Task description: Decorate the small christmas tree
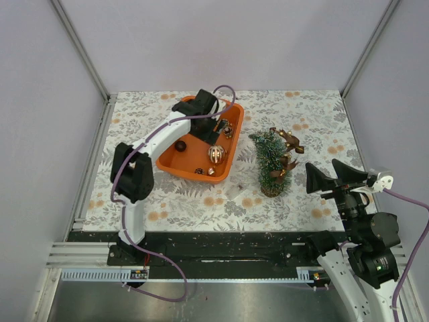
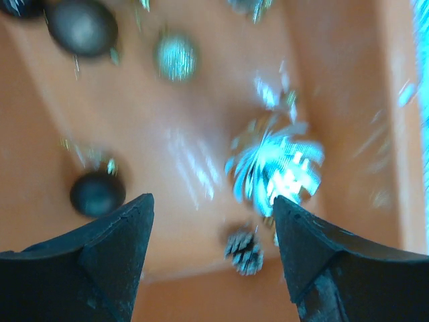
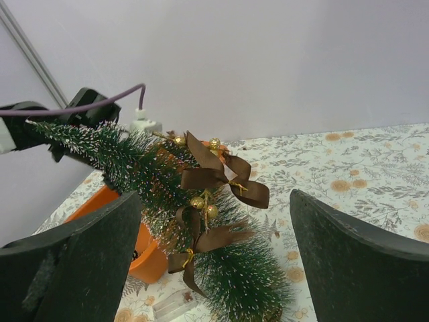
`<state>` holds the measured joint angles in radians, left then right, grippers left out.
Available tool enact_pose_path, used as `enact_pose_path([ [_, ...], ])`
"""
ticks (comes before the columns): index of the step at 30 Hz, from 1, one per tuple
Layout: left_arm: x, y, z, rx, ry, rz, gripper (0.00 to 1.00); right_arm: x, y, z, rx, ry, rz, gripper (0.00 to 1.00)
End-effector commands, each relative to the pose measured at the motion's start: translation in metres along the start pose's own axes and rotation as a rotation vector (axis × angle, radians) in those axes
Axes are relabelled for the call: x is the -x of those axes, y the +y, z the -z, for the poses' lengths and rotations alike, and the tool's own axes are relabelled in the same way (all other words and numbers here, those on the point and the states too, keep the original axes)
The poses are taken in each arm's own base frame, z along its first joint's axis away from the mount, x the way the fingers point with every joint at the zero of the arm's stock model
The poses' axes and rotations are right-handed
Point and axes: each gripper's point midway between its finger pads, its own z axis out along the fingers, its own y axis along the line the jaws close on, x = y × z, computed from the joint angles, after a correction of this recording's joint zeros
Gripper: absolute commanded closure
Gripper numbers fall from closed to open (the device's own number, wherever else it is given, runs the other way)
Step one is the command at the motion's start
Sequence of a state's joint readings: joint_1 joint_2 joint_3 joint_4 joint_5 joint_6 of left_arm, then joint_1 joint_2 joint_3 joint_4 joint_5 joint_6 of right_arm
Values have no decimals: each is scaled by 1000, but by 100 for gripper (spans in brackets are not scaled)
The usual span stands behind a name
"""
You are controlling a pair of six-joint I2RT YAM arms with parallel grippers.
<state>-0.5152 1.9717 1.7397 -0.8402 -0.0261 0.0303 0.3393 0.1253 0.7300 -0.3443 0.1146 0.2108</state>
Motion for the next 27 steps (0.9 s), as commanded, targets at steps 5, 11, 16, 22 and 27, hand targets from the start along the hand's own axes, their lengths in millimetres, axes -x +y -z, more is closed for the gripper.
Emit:
enact_pose_path([
  [5, 52, -13, -29, -27, -53, 100, 21, -2, 2, 0, 11, 10, 3, 1],
  [11, 53, -21, -50, -73, -32, 126, 20, 15, -5, -3, -38, -16, 45, 1],
  [16, 69, -33, -41, -140, -76, 114, 16, 9, -50, -21, -354, 128, 63, 1],
  [22, 69, -39, 8, -182, -145, 62, 8, -19, -73, -51, -529, 231, 55, 1],
  [27, 50, -42, 56, -214, -185, 9, 1, -23, -84, -51, -582, 203, 58, 1],
])
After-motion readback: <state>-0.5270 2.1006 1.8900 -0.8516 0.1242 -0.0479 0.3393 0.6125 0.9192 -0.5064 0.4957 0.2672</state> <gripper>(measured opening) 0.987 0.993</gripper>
